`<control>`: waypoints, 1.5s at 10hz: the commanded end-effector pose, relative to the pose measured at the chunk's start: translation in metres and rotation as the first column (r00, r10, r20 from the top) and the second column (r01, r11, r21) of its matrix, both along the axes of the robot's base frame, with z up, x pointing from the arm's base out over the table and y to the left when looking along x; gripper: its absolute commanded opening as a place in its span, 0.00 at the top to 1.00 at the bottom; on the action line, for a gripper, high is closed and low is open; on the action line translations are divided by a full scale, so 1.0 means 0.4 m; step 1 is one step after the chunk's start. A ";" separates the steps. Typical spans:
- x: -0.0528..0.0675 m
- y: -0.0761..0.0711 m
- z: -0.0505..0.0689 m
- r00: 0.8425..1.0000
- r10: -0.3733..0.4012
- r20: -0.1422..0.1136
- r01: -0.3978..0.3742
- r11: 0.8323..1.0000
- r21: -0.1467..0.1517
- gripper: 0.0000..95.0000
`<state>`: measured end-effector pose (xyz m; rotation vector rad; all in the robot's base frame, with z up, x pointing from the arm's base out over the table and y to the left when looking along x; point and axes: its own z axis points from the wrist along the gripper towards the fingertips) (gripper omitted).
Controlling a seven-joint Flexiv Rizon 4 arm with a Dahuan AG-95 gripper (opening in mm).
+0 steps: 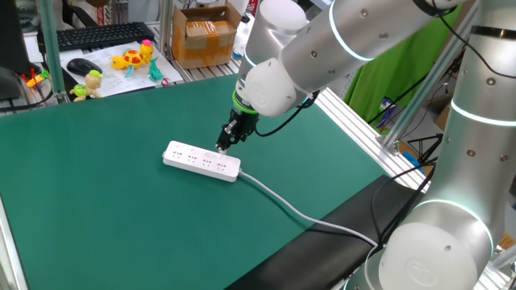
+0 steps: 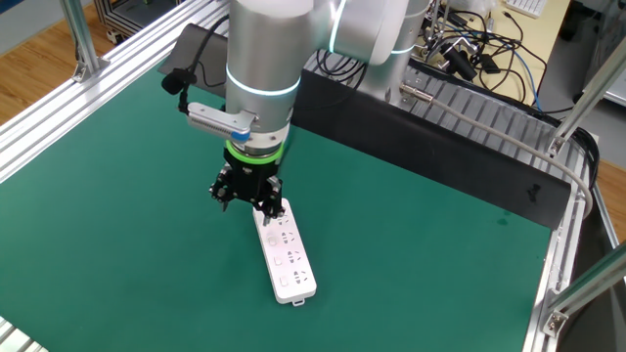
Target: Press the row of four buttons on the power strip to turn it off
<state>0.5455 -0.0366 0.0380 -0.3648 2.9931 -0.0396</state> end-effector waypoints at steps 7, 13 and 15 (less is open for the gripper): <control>-0.002 0.001 0.002 0.990 -0.085 -0.115 0.090 0.995 0.037 0.20; -0.020 0.021 -0.026 0.990 -0.048 -0.130 0.052 0.998 0.024 0.20; -0.022 0.022 -0.027 0.993 -0.043 -0.111 0.046 0.999 0.018 0.20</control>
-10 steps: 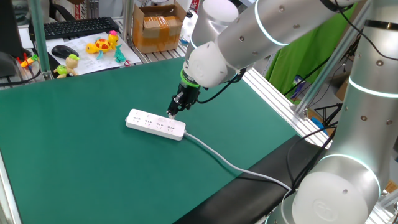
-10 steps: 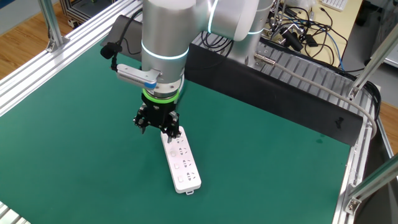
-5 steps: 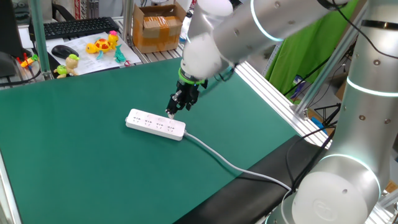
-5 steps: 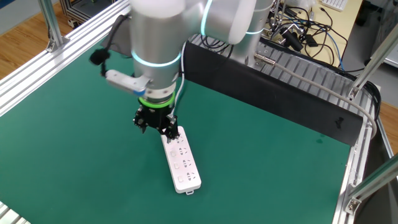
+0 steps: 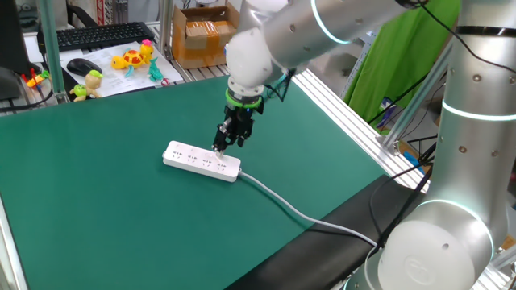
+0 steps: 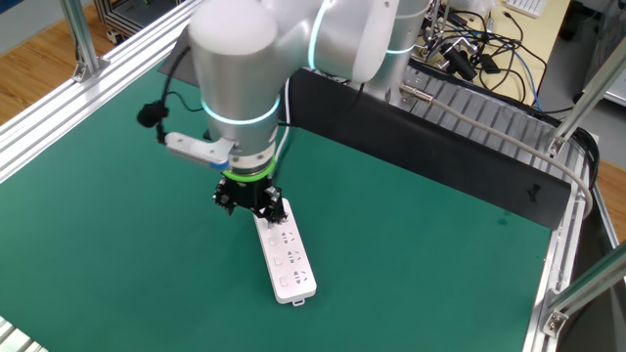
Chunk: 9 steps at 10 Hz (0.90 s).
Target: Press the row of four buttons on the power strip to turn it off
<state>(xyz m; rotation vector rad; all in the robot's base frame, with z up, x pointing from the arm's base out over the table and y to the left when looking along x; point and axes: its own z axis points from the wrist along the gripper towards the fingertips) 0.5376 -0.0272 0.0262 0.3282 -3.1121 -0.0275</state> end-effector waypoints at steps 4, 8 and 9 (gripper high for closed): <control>0.001 -0.005 0.002 0.997 -0.033 0.072 0.034 0.999 -0.014 0.20; 0.004 -0.029 -0.009 0.997 -0.017 0.069 0.018 1.000 -0.014 0.20; 0.004 -0.037 -0.014 0.998 -0.006 0.068 0.007 1.000 -0.015 0.20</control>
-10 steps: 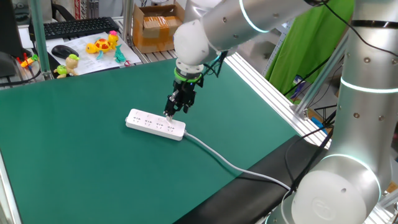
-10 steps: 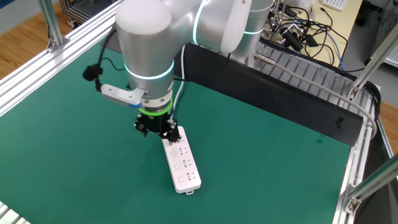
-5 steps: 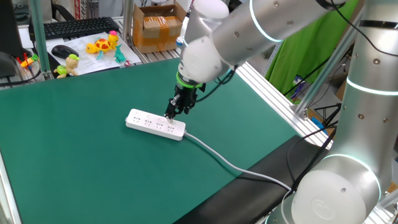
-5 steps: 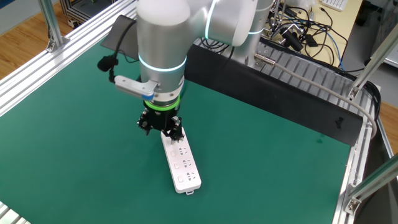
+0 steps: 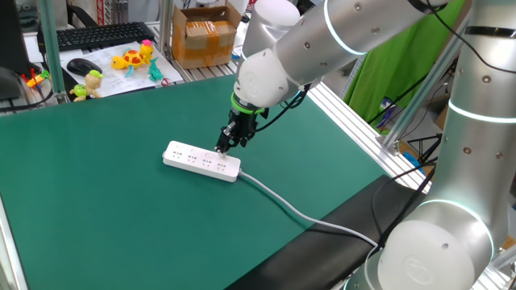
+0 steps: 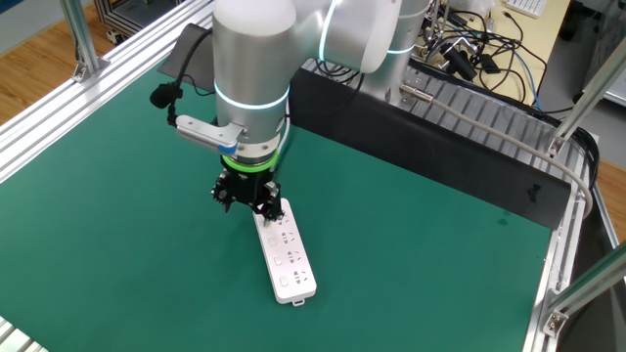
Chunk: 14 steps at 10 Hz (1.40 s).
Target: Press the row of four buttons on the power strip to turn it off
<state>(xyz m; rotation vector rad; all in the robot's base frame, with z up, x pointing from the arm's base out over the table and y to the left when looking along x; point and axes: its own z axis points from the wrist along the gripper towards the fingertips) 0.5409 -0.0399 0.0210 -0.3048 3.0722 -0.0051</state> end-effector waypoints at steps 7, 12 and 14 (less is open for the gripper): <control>-0.008 -0.004 -0.003 0.999 0.046 -0.004 -0.046 0.999 -0.025 0.20; -0.014 -0.001 -0.008 0.999 0.046 -0.004 -0.046 0.998 -0.036 0.20; -0.013 -0.002 -0.009 0.999 0.046 0.002 -0.046 0.998 -0.047 0.20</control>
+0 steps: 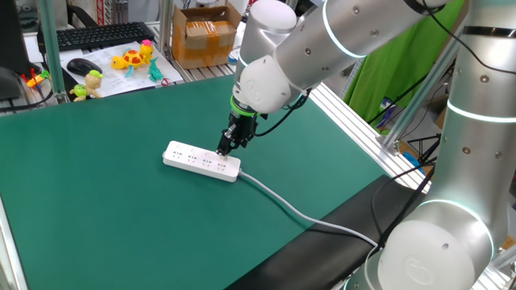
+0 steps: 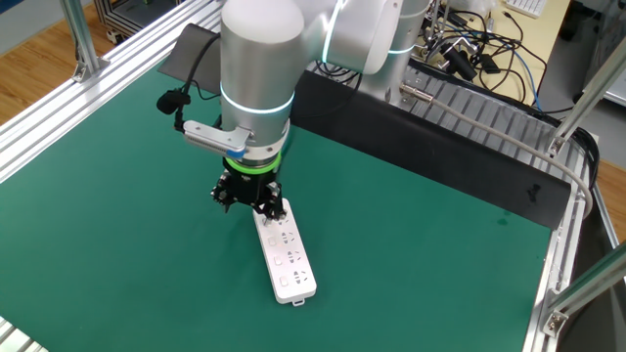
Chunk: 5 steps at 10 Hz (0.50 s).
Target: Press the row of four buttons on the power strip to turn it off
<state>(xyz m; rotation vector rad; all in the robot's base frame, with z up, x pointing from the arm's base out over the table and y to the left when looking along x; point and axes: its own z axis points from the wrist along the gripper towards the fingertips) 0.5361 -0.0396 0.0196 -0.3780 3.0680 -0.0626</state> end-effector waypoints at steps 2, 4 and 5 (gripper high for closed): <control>0.000 -0.005 -0.010 1.000 0.000 0.004 0.000 1.000 -0.009 0.20; -0.002 -0.007 -0.006 1.000 0.000 -0.004 0.000 1.000 -0.008 0.20; -0.003 -0.008 -0.006 1.000 0.000 -0.003 0.000 1.000 -0.008 0.20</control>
